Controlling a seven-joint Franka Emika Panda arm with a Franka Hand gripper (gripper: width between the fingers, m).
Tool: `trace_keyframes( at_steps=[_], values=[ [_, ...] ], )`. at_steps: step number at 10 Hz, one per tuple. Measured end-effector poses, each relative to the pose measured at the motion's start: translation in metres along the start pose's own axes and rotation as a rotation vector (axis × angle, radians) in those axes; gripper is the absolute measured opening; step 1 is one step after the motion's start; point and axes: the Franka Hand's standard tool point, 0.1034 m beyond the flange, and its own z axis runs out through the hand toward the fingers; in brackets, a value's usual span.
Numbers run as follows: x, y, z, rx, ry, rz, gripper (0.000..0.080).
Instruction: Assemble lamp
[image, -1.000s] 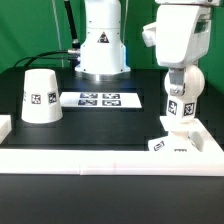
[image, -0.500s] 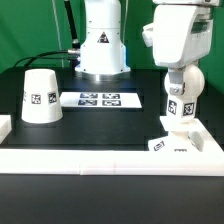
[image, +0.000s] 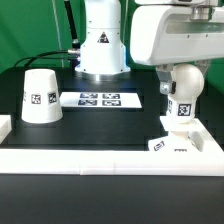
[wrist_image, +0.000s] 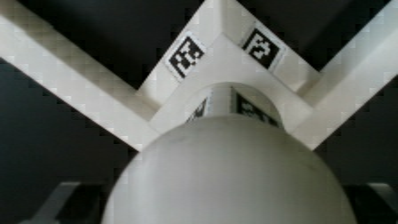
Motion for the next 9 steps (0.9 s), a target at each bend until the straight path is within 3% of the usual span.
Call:
trace_keyframes(
  at_steps=[9],
  values=[
    [-0.0026,0.0028,0.0009,-0.010,0.000,0.836,0.0579]
  ],
)
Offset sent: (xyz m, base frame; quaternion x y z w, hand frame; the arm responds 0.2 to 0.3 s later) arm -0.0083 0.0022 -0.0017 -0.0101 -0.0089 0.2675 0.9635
